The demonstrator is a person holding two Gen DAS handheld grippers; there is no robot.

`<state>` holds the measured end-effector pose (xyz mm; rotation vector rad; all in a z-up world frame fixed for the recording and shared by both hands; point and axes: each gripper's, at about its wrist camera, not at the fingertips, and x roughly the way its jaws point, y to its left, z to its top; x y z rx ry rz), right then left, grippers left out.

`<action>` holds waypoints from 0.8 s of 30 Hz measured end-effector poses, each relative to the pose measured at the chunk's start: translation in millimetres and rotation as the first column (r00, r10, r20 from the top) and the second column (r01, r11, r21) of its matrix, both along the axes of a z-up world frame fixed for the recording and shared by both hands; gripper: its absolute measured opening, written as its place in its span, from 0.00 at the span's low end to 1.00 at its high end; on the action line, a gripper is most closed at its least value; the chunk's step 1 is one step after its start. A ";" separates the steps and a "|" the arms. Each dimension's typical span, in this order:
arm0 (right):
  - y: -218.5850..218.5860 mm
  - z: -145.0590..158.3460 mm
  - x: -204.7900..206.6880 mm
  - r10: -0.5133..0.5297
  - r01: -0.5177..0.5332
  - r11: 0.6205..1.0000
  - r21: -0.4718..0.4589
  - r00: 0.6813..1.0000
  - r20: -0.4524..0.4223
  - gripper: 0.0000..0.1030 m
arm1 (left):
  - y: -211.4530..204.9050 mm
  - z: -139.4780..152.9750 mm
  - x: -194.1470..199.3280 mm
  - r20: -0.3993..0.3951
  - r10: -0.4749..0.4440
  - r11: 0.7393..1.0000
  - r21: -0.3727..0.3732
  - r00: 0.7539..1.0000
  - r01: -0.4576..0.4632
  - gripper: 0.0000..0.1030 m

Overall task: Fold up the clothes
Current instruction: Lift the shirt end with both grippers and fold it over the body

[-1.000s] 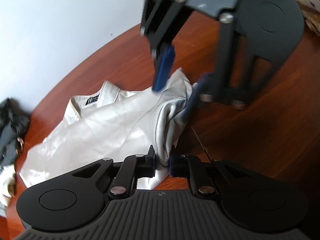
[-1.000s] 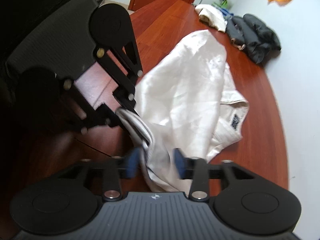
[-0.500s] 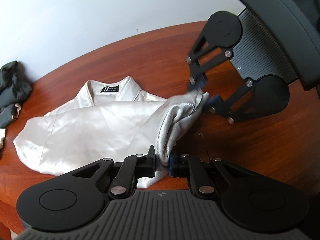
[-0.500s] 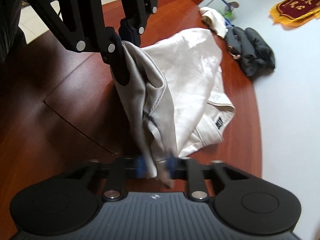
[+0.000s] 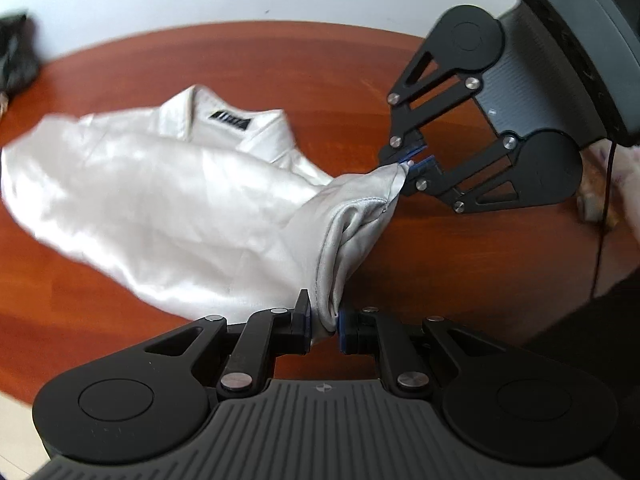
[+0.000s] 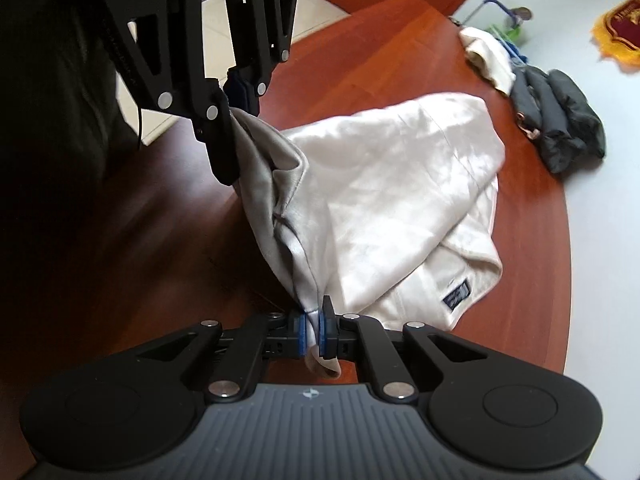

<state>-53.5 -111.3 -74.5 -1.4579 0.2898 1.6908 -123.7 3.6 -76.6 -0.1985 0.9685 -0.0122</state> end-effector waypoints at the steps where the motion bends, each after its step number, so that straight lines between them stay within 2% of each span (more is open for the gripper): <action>1: 3.8 2.2 -3.7 0.010 -0.010 1.000 -0.006 1.000 0.010 0.06 | 4.4 0.5 -1.1 0.000 0.017 1.000 -0.016 1.000 -0.017 0.13; 8: 41.4 13.9 -9.5 0.035 -0.036 0.999 -0.001 0.995 0.093 0.06 | 47.5 9.7 2.2 0.015 0.162 0.979 -0.124 0.987 -0.159 0.13; 13: 78.7 20.6 -1.5 0.036 -0.037 0.999 0.002 0.992 0.118 0.06 | 76.2 18.8 10.6 0.027 0.231 0.962 -0.155 0.973 -0.224 0.13; 18: 112.0 16.3 9.5 0.024 -0.023 1.000 -0.012 0.992 0.121 0.06 | 99.5 14.5 15.0 0.018 0.284 0.947 -0.163 0.959 -0.277 0.14; 24: 149.1 2.9 17.5 -0.006 0.012 0.999 -0.051 0.994 0.107 0.07 | 135.3 2.9 24.2 -0.034 0.335 0.926 -0.174 0.941 -0.336 0.17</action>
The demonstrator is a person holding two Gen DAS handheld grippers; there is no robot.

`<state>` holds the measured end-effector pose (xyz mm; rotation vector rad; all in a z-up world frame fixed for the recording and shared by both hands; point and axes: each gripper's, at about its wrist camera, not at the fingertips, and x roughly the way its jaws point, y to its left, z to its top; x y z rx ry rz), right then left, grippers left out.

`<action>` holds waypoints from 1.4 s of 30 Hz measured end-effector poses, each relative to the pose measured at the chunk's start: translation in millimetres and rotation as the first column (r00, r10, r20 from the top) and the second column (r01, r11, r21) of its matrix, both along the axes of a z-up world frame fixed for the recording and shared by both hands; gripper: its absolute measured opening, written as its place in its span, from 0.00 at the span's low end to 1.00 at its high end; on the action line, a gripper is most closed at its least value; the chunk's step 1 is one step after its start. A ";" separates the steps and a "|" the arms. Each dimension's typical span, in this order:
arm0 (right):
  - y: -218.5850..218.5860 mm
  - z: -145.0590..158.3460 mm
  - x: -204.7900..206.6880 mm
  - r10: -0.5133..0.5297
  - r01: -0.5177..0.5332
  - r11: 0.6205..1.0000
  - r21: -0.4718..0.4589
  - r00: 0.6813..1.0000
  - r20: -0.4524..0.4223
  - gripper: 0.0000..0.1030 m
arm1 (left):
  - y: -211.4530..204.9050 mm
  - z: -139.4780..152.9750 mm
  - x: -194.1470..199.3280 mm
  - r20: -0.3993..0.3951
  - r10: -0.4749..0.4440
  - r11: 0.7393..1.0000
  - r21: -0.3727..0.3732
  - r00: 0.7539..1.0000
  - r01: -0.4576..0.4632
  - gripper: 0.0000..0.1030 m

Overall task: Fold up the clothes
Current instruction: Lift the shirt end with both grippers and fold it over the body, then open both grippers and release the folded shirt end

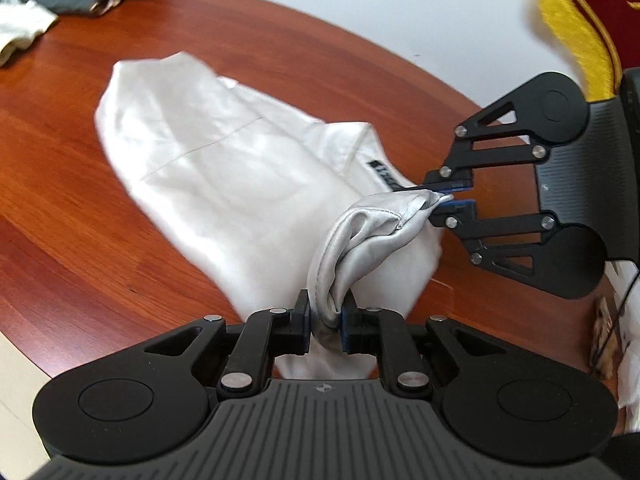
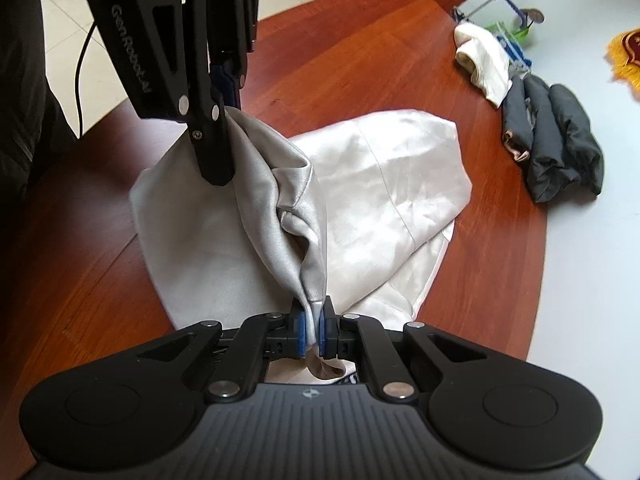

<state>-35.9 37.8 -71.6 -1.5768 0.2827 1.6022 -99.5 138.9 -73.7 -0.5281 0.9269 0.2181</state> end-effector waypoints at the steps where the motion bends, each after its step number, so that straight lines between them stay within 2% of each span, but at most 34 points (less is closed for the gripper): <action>1: 4.4 -3.3 1.2 -0.007 0.007 1.000 -0.008 1.000 -0.001 0.07 | 3.9 -2.6 3.3 -0.010 0.000 1.000 0.005 1.000 0.000 0.18; 7: 32.1 -23.5 12.5 -0.059 0.059 0.998 -0.031 0.998 -0.007 0.17 | 28.3 -15.7 15.5 -0.049 -0.016 1.000 0.002 0.999 0.017 0.19; 8: 35.5 -26.2 14.1 -0.068 0.068 0.997 -0.027 0.998 -0.005 0.22 | 31.6 -17.1 17.3 -0.050 -0.019 1.000 0.000 0.999 0.019 0.20; 13: 43.8 -29.1 23.4 -0.119 0.119 0.992 0.033 0.993 0.001 0.36 | 43.4 -13.7 15.2 -0.050 -0.008 1.000 0.023 0.999 0.009 0.34; 18: 43.8 -18.6 34.5 -0.171 0.172 0.979 0.113 0.985 -0.019 0.38 | 49.2 -6.3 5.2 -0.036 0.020 0.999 0.048 0.999 -0.018 0.37; 26: 16.5 -1.7 32.3 -0.167 0.173 0.978 0.119 0.984 -0.060 0.38 | 39.0 3.1 -11.3 -0.036 0.037 0.992 0.124 0.999 -0.033 0.37; 30: -0.3 4.5 22.1 -0.138 0.148 0.981 0.123 0.987 -0.087 0.40 | 20.7 5.2 -16.4 -0.043 0.003 0.981 0.195 0.999 0.005 0.38; 34: -17.1 2.6 2.9 -0.103 0.115 0.987 0.109 0.989 -0.109 0.40 | -3.5 3.7 -20.5 -0.062 -0.072 0.958 0.275 0.995 0.086 0.41; 42: -38.5 -18.8 -27.0 -0.072 0.083 0.994 0.072 0.987 -0.141 0.41 | -28.7 -3.4 -27.1 -0.072 -0.165 0.939 0.294 0.984 0.179 0.42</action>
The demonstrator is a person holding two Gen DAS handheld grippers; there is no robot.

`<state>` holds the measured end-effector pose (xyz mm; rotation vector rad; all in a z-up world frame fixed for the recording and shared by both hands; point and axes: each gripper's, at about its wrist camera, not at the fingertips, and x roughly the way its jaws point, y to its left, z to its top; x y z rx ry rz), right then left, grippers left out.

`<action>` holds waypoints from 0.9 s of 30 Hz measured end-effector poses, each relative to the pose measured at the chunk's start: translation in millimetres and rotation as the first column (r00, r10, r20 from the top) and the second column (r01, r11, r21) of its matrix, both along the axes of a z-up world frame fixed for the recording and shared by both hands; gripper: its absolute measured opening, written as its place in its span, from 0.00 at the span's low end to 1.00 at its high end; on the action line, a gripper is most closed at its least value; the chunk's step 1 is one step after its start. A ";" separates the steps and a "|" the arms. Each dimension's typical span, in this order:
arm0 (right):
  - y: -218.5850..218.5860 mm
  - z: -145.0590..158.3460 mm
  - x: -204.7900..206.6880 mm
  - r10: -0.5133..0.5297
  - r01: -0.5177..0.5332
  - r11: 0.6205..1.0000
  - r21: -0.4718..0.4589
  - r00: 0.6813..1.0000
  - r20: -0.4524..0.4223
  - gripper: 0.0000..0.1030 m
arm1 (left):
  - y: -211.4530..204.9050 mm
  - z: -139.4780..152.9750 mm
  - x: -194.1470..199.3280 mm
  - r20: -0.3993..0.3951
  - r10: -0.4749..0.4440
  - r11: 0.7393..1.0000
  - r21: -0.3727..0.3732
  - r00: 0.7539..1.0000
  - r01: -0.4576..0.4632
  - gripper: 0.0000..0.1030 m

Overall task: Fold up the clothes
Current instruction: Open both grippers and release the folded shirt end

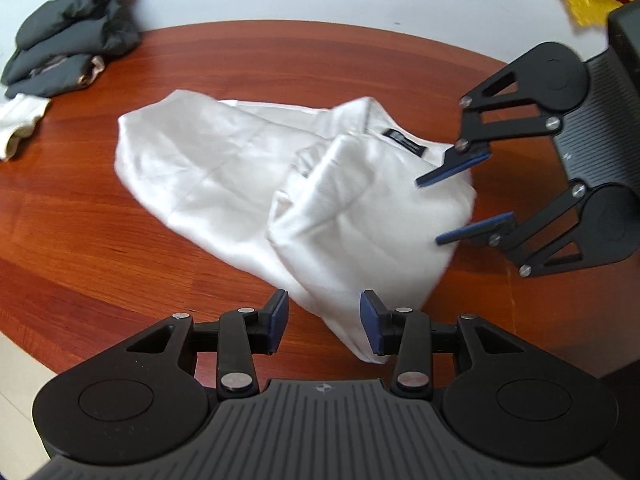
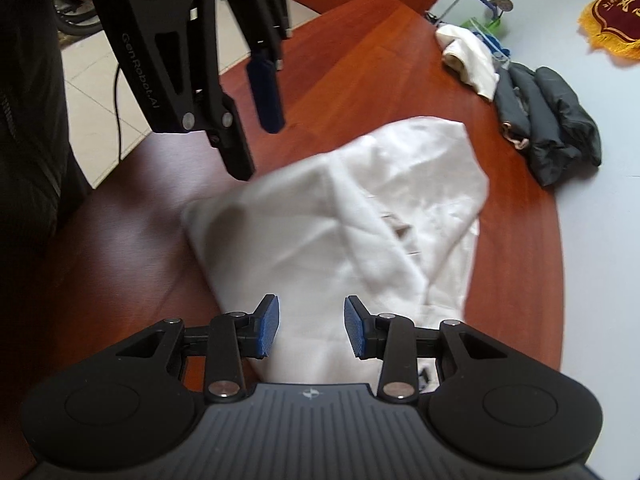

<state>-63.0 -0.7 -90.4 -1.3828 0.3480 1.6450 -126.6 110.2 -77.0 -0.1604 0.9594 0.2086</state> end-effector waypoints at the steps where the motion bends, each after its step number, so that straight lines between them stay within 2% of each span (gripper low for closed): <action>1: -2.2 -2.2 -2.2 0.000 0.000 1.000 -0.003 1.000 -0.003 0.41 | -3.3 -0.3 0.4 0.004 -0.018 1.000 0.004 1.000 0.018 0.42; 6: -13.7 -10.7 -11.1 -0.014 0.014 1.000 -0.010 1.000 -0.021 0.42 | -8.1 -0.3 10.8 0.022 -0.045 0.999 0.003 0.999 0.045 0.42; 13: -20.6 -13.2 -19.9 -0.026 0.026 1.000 0.006 0.999 -0.035 0.46 | 13.3 -4.8 35.1 0.019 -0.017 1.000 0.023 1.000 0.017 0.42; 18: -18.6 -14.3 -26.0 -0.019 0.020 1.000 0.017 0.999 -0.047 0.46 | 31.0 -13.6 43.2 -0.013 0.018 1.000 0.008 1.000 -0.018 0.41; 27: -8.3 -22.4 -39.4 0.027 -0.026 1.000 0.015 0.998 -0.057 0.46 | 37.8 -38.8 47.3 -0.066 0.036 0.998 0.044 0.997 -0.033 0.43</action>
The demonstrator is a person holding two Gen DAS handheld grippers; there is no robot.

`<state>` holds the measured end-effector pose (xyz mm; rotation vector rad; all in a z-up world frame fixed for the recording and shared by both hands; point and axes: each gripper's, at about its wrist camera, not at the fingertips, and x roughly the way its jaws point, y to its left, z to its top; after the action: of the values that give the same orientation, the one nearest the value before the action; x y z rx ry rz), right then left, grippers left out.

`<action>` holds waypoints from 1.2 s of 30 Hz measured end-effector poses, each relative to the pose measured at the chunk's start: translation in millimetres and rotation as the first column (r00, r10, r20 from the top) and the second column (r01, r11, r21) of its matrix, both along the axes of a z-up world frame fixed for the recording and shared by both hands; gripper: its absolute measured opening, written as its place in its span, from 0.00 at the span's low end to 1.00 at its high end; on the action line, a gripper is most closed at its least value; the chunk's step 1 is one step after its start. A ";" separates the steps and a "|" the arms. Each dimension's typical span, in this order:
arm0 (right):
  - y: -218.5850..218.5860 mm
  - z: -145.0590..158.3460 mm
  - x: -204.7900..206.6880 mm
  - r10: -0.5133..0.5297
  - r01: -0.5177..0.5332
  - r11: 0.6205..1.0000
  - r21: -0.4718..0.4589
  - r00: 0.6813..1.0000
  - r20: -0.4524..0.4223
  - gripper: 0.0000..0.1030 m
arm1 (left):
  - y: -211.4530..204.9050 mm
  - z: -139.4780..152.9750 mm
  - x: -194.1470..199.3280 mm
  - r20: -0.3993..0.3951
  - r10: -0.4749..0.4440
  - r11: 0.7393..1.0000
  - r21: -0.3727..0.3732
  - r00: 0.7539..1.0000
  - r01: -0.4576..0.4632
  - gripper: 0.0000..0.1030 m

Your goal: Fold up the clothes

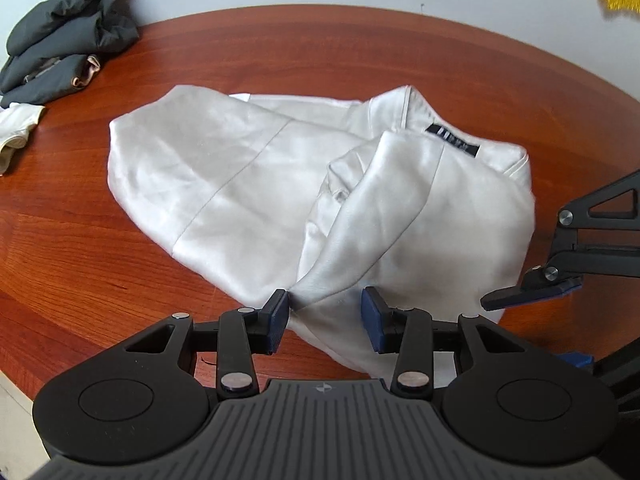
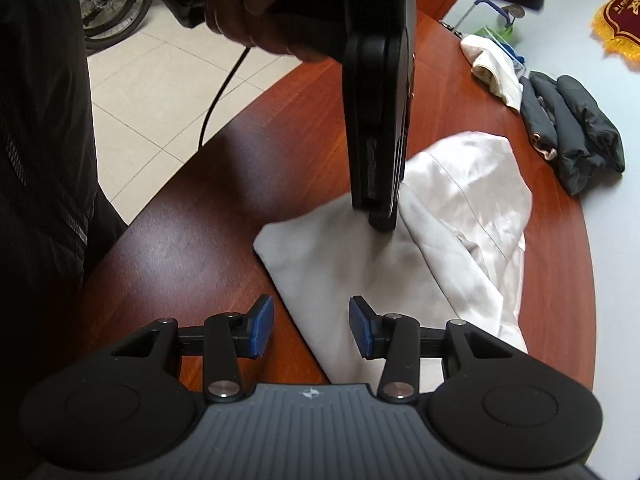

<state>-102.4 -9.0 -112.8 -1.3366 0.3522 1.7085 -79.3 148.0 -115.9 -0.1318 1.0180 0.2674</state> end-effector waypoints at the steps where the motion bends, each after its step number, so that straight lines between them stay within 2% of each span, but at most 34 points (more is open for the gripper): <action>1: 1.5 -1.4 -1.2 0.007 -0.007 1.000 0.000 1.000 0.003 0.46 | 0.2 -2.2 0.7 -0.003 0.000 1.000 -0.002 1.000 0.000 0.43; 4: 4.9 -6.8 -4.1 0.028 -0.028 1.000 -0.007 0.999 0.015 0.44 | 1.3 -6.2 2.0 -0.004 0.001 1.000 -0.012 1.000 -0.001 0.44; 6: 6.4 -10.5 -5.7 0.041 -0.040 0.999 -0.013 0.999 0.023 0.38 | 3.8 -7.3 3.3 -0.004 0.003 1.000 -0.023 1.000 -0.003 0.45; 13: 11.1 -20.5 -6.1 0.038 -0.037 0.999 -0.025 0.999 0.035 0.33 | 17.6 -11.2 2.8 0.001 0.034 0.995 -0.091 0.999 -0.034 0.51; 17: 13.5 -19.4 -4.5 0.031 -0.031 0.999 -0.023 0.999 0.020 0.19 | 14.3 -3.7 -4.7 0.041 0.013 0.997 -0.082 0.999 -0.010 0.50; 19: 16.7 -16.7 0.2 0.008 -0.008 1.000 -0.025 1.000 -0.003 0.15 | 11.3 4.3 -11.9 0.072 -0.010 0.997 -0.076 0.997 0.016 0.55; 21: 20.3 -11.7 6.9 -0.023 0.022 0.999 -0.025 0.999 -0.033 0.11 | 9.1 10.2 -17.2 0.088 -0.023 0.998 -0.063 0.996 0.029 0.59; 27: 21.8 1.3 16.3 -0.045 0.045 0.999 -0.002 0.997 -0.055 0.10 | -10.4 30.1 -39.2 0.136 -0.118 0.993 0.000 0.984 0.119 0.68; 30: 21.7 4.3 18.8 -0.046 0.046 0.999 0.002 0.997 -0.054 0.10 | -32.2 35.9 -46.2 0.135 -0.233 0.971 0.081 0.963 0.223 0.70; 32: 22.8 5.6 20.6 -0.046 0.046 0.999 0.006 0.998 -0.053 0.10 | -47.7 38.5 -49.4 0.125 -0.310 0.947 0.127 0.942 0.295 0.70; 36: 23.8 9.8 23.7 -0.049 0.050 0.999 0.016 0.997 -0.054 0.10 | -66.8 36.2 -47.8 0.088 -0.393 0.908 0.194 0.915 0.371 0.70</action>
<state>-78.7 14.8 -102.9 -1.2615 0.3973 1.7043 -127.1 81.2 -79.7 0.2087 0.8694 -0.0131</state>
